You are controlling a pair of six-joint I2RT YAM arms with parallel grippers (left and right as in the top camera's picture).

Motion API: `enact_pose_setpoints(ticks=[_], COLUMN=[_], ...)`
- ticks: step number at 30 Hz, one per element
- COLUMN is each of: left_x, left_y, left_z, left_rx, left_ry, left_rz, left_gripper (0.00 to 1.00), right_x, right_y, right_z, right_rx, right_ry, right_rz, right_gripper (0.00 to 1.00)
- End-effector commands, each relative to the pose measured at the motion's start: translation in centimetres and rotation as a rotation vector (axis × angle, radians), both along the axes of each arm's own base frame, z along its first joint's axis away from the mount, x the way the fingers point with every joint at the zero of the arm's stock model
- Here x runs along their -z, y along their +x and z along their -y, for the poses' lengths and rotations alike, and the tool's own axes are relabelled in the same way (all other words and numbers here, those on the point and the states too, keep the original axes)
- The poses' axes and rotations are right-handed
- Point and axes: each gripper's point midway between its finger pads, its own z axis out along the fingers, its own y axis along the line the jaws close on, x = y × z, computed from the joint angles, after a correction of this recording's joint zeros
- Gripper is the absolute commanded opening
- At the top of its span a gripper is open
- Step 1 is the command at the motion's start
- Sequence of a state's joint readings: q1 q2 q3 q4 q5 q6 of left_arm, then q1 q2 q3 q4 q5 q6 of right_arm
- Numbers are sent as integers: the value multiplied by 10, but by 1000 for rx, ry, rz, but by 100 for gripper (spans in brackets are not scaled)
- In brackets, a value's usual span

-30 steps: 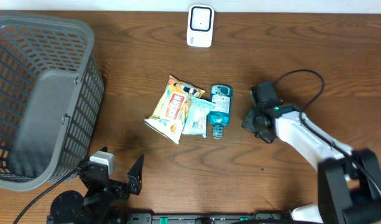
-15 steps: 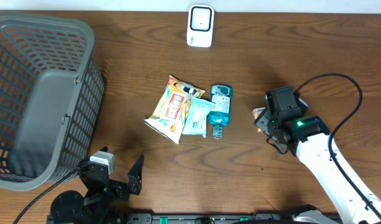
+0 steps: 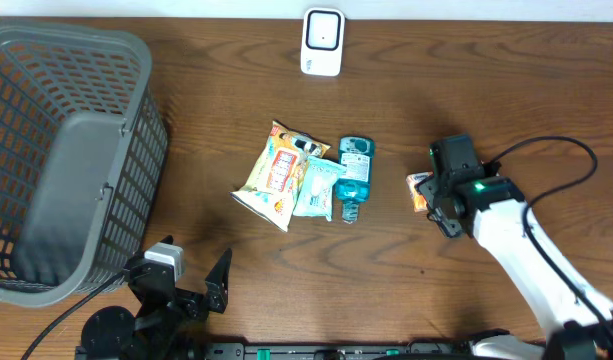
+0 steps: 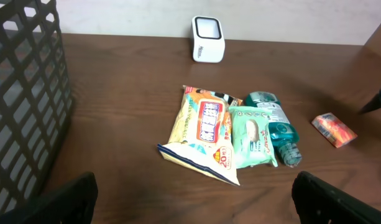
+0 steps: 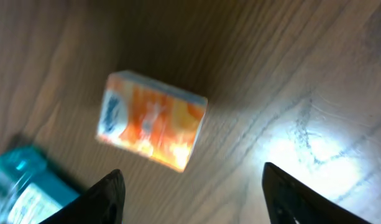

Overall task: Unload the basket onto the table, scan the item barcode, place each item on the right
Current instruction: 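Lift the Kleenex pack off the table with the right gripper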

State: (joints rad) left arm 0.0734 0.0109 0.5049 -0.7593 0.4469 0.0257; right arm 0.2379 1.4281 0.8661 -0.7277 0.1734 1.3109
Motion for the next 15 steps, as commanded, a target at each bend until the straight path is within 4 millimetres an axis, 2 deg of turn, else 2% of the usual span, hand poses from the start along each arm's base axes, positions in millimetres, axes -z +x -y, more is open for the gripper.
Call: enact_pose_setpoints(ticks=[1,6,11,15], left_x=[-3,-3,-3,-3], left_y=[-1,-1,-1,-1], left_z=[1,1,1,1], left_rx=[7,7,7,7], left_ry=[-5,-5,-5,-5], left_rz=[10,10,10,10], left_gripper=[98,98,98,98], right_x=[23,45,57,64], right_y=[-3,-1,9,14], right_z=[9,-2,14,15], right_rx=[68,59,83,85], right_ry=[-10,50,-50,-63], right_rz=[-57,-108,-90,-84], right_gripper=[59,57,54,50])
